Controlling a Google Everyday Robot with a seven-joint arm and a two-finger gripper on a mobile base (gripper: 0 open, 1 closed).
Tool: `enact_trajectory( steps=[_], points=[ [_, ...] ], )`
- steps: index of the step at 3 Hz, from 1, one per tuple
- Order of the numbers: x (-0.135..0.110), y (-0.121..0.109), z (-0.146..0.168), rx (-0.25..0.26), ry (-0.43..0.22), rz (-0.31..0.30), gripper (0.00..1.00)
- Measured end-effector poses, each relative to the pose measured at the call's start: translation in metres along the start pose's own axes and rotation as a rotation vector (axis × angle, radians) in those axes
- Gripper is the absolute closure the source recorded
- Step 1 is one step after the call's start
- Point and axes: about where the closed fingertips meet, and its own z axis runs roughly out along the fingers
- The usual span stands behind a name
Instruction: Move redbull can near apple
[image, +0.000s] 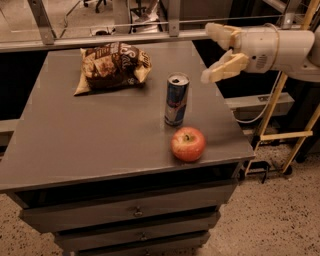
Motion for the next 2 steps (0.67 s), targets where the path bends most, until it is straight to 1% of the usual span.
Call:
enact_trajectory(
  steps=[1,2],
  points=[
    [-0.0282,-0.0122,-0.0433,0.079,-0.063,-0.047,0.0],
    [-0.0282,-0.0121,-0.0432,0.078,-0.063,-0.047,0.0]
  ],
)
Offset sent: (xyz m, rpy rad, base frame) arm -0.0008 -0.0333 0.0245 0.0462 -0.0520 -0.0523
